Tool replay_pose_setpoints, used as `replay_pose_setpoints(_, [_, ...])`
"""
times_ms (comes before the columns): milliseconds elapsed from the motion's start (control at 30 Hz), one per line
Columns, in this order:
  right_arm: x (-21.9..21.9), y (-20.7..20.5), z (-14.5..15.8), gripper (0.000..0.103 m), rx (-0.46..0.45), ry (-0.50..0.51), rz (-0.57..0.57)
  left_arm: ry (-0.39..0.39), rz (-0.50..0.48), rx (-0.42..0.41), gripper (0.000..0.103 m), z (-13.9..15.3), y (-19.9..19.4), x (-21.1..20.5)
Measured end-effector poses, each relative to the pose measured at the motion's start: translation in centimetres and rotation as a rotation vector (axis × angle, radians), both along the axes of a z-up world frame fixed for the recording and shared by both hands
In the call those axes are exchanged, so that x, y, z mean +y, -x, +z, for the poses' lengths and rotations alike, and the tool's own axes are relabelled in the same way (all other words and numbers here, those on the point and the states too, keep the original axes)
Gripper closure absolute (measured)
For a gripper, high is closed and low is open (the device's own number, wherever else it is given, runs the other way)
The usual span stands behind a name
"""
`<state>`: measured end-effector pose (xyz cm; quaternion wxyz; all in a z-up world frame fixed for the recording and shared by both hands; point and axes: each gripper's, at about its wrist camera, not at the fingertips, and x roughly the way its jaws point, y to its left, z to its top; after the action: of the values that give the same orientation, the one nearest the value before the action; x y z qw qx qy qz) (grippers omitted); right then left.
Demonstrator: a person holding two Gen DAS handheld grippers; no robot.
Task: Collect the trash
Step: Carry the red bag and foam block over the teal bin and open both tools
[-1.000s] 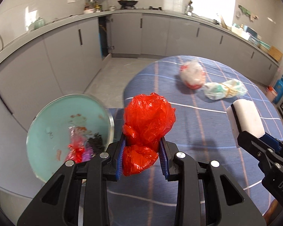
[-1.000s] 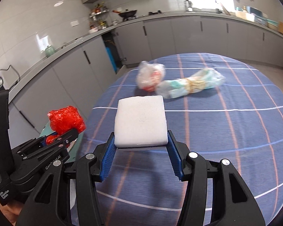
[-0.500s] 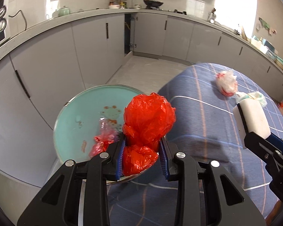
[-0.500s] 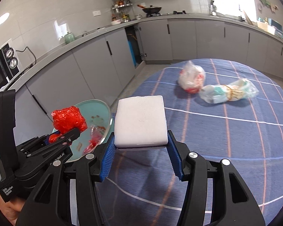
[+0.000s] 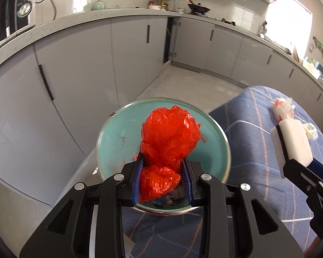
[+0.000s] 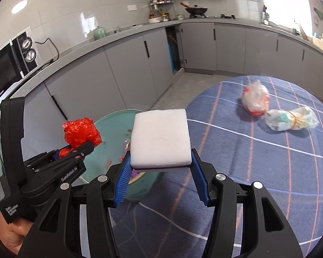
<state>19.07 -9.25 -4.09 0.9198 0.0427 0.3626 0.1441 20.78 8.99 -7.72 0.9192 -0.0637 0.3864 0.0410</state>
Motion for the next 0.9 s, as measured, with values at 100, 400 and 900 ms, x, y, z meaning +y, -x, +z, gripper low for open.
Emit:
replay_pose_setpoints(100, [1.0,-0.3,0.0,0.05,0.001,0.003,0.017,0.009,0.034,0.001,0.072,-0.1,-0.2,1.4])
replay_pose_setpoints(400, [3.9,-1.6,-0.5,0.05,0.002,0.01,0.063,0.012,0.043,0.009,0.072,-0.6,-1.0,2.5])
replay_pose_setpoints(900, [6.6,-5.3,-2.1,0.05,0.028,0.041,0.079,0.014,0.059,0.049,0.072,-1.7,-3.2,3.0])
